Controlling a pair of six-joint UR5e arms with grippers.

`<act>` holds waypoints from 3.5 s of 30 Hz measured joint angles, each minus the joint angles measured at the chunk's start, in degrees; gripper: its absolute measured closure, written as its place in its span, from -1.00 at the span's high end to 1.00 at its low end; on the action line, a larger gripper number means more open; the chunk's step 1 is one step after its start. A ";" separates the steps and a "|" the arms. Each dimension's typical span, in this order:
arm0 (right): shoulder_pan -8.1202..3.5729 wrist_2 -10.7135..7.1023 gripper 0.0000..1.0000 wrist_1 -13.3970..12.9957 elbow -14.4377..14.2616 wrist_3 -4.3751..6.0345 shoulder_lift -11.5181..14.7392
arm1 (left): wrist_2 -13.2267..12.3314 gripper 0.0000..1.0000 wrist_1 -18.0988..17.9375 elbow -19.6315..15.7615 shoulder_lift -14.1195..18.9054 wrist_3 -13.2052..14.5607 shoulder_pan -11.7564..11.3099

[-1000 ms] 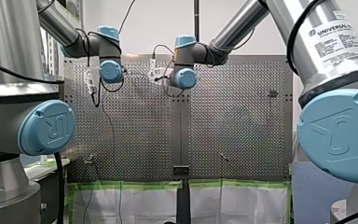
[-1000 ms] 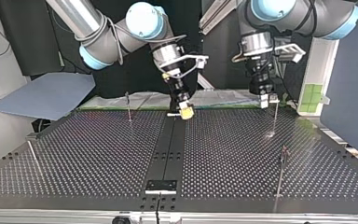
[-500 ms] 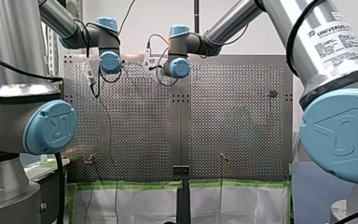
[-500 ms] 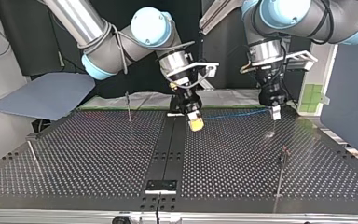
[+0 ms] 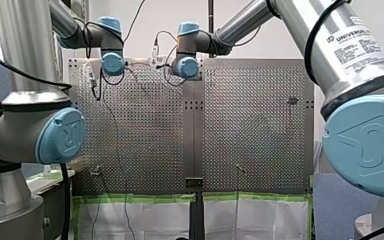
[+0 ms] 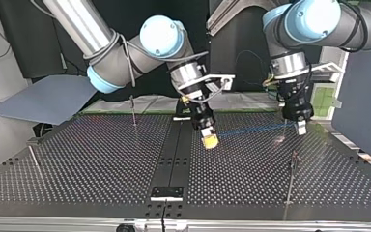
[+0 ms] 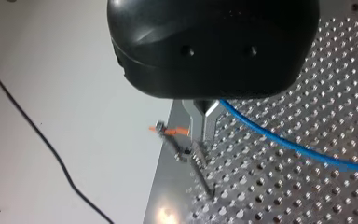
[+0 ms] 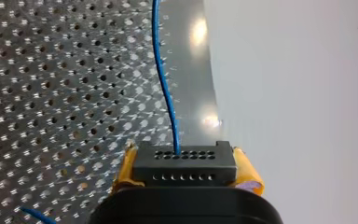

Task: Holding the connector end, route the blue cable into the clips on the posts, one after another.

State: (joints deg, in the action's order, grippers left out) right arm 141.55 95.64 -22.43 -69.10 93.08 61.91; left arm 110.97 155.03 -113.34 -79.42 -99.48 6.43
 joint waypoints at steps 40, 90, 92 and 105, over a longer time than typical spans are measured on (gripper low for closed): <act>0.36 -0.33 -1.00 1.05 6.58 0.22 -5.76 | -7.44 -1.00 3.15 6.48 -3.22 -0.80 -6.35; -1.05 -1.38 -1.00 2.89 9.66 0.63 -6.49 | -17.64 -1.00 2.42 12.29 -10.09 -7.14 -11.83; -1.10 -1.37 -1.00 2.83 9.65 0.63 -6.53 | -17.94 -1.00 2.20 12.29 -10.27 -7.60 -12.12; -1.77 -1.83 -1.00 2.64 11.13 0.63 -6.77 | -22.15 -1.00 0.14 12.47 -12.19 -11.22 -15.14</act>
State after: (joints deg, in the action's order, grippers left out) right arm 139.78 93.81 -19.79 -57.97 93.71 55.14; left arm 88.82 155.17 -100.88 -91.61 -110.70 -8.71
